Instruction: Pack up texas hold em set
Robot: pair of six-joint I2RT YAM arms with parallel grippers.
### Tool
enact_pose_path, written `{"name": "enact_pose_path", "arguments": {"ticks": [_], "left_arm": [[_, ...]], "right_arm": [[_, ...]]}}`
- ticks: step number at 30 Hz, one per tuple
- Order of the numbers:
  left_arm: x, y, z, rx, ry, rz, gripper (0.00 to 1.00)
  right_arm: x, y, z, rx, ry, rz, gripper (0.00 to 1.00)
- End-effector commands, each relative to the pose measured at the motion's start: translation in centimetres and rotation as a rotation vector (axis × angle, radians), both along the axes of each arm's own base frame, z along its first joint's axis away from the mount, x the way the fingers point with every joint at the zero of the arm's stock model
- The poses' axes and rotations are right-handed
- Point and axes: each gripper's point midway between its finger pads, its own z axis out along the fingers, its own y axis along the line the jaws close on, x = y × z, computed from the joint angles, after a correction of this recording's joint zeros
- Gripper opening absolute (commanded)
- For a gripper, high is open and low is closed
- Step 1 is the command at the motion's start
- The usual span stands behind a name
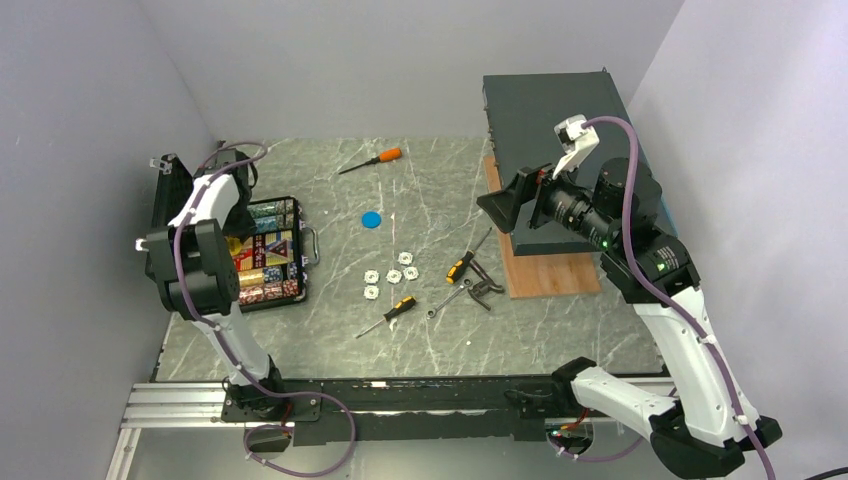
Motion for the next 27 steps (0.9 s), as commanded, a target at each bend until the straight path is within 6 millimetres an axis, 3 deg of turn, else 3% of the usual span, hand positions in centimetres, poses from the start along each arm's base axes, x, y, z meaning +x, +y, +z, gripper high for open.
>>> {"name": "enact_pose_path", "arguments": {"ticks": [1, 8, 22, 25, 27], "left_arm": [[-0.1, 0.0, -0.8, -0.040, 0.018, 0.012, 0.44], [0.8, 0.8, -2.1, -0.109, 0.019, 0.016, 0.42], [2.7, 1.0, -2.0, -0.139, -0.023, -0.030, 0.48], [2.5, 1.2, -1.9, -0.140, -0.022, -0.024, 0.60], [2.4, 1.2, -1.5, -0.140, -0.023, -0.020, 0.74]], "right_arm": [[-0.4, 0.5, 2.5, 0.057, -0.051, 0.025, 1.00], [-0.4, 0.4, 2.1, 0.057, -0.044, 0.021, 1.00], [-0.4, 0.8, 1.4, 0.063, -0.012, 0.034, 1.00], [-0.5, 0.8, 1.5, 0.063, -0.012, 0.037, 1.00], [-0.6, 0.7, 1.6, 0.060, -0.014, 0.035, 1.00]]}}
